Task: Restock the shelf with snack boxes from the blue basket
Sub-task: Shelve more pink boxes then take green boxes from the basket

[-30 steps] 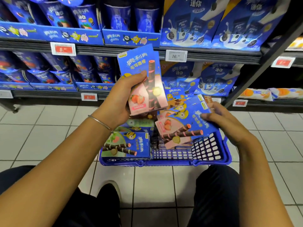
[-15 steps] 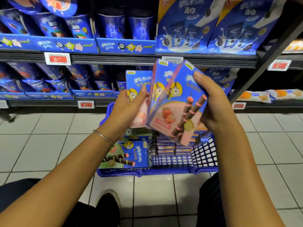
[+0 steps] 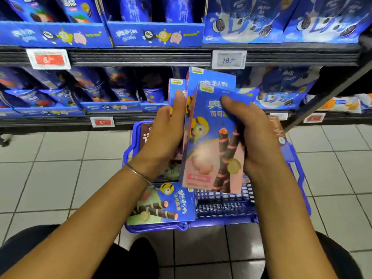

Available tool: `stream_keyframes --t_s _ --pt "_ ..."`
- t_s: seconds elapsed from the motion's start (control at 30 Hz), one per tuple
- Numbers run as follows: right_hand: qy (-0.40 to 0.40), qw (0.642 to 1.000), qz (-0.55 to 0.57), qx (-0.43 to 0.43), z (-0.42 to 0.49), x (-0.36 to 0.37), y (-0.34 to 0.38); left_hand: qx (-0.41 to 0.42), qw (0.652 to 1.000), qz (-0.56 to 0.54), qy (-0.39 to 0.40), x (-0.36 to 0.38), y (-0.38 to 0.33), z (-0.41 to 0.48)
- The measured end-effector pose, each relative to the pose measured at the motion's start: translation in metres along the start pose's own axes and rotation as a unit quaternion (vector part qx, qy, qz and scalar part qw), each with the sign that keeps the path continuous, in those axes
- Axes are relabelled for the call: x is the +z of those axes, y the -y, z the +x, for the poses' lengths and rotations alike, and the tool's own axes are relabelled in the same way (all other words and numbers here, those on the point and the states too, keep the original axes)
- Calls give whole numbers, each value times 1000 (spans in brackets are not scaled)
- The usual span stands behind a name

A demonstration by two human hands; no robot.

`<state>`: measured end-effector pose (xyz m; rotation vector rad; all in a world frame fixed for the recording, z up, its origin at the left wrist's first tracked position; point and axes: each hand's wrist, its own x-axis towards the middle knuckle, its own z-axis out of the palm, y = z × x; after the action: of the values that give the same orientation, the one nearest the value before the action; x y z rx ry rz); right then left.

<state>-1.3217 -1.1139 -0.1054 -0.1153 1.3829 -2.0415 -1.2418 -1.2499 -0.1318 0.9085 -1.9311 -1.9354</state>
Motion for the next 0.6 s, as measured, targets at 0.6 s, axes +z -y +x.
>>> stream_keyframes --t_s 0.6 --pt "-35 961 -233 147 -156 233 272 -165 940 -291 -68 -79 -345 -192"
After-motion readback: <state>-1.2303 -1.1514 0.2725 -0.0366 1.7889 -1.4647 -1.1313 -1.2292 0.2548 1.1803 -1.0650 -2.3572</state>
